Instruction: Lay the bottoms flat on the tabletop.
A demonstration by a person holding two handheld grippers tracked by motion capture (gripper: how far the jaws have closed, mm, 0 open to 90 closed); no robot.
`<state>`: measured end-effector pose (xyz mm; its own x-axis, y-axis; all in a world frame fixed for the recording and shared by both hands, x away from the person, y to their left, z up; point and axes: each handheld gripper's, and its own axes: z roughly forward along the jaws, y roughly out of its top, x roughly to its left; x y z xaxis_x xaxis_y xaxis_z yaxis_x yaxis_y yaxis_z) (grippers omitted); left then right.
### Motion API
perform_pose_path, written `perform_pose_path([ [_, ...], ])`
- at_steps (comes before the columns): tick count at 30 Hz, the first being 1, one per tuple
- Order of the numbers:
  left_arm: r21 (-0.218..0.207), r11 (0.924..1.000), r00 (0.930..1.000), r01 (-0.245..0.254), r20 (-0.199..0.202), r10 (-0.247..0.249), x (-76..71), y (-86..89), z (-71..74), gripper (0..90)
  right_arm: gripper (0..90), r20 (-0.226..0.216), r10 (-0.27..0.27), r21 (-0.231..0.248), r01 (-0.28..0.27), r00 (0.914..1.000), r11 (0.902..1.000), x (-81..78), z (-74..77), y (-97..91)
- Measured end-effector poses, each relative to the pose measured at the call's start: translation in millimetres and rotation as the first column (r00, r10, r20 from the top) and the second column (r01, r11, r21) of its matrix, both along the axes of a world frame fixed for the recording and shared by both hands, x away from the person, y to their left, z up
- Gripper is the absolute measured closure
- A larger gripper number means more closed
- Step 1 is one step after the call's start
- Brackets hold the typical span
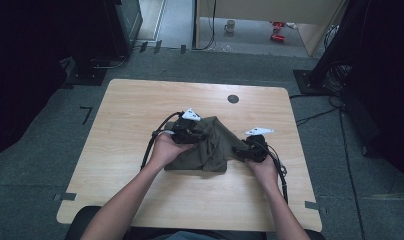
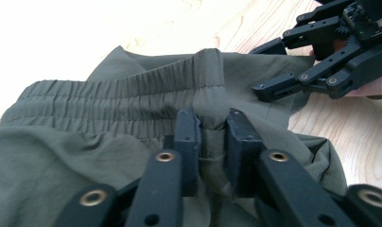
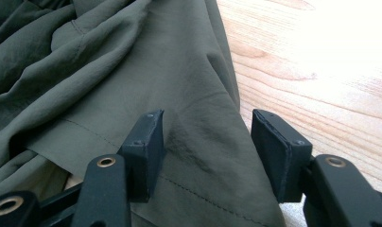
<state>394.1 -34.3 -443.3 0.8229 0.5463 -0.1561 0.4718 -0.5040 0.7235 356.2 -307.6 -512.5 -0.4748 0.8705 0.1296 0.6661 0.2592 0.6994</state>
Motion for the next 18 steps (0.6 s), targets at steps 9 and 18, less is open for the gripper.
perform_pose_path([
  [9,-0.043,0.9976,0.9974,-0.055,0.044,0.057,-3.2,29.8,19.6,82.4,53.5,0.001,-0.005,-0.04,0.005,1.0,0.9992,-2.2,1.7,-0.8],
  [18,-0.101,0.988,0.9893,-0.117,0.075,0.125,-10.2,71.2,43.7,82.8,52.0,-0.007,-0.007,-0.049,0.007,0.9999,0.9988,0.5,4.6,-1.7],
])
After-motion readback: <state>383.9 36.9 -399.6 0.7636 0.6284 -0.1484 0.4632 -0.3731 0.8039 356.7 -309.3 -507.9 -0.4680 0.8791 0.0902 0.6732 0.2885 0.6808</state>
